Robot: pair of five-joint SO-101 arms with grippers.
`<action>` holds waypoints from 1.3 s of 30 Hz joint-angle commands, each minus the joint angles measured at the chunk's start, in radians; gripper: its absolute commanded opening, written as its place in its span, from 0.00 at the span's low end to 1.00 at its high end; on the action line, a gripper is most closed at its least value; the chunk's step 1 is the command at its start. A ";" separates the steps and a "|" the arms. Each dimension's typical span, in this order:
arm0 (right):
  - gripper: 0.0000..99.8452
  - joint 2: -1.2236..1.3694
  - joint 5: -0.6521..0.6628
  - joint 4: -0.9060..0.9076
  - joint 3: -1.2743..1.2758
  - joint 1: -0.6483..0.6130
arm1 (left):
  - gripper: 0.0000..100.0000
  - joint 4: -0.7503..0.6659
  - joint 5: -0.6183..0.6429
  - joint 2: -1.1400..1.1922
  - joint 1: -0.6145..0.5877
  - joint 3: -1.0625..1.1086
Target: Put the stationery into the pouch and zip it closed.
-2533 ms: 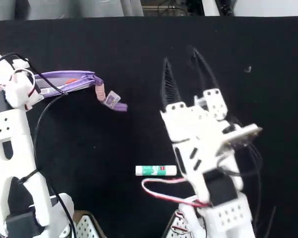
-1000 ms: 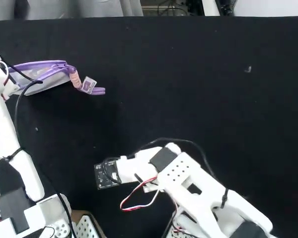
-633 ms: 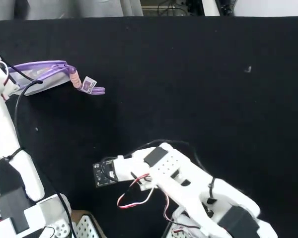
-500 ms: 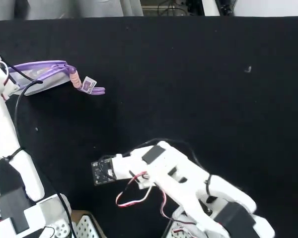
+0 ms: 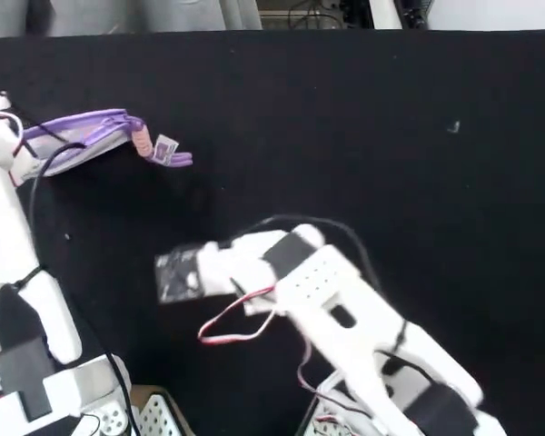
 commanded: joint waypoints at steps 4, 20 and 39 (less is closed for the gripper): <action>0.01 -0.240 0.008 -0.026 -0.087 0.183 | 0.03 0.127 -0.006 -0.014 0.085 -0.150; 0.01 -0.582 -0.153 -0.152 -0.234 0.282 | 0.03 0.365 0.023 -0.006 0.506 -0.381; 0.01 -0.673 -0.651 -0.733 -0.045 0.150 | 0.03 0.295 0.031 -0.003 0.591 -0.254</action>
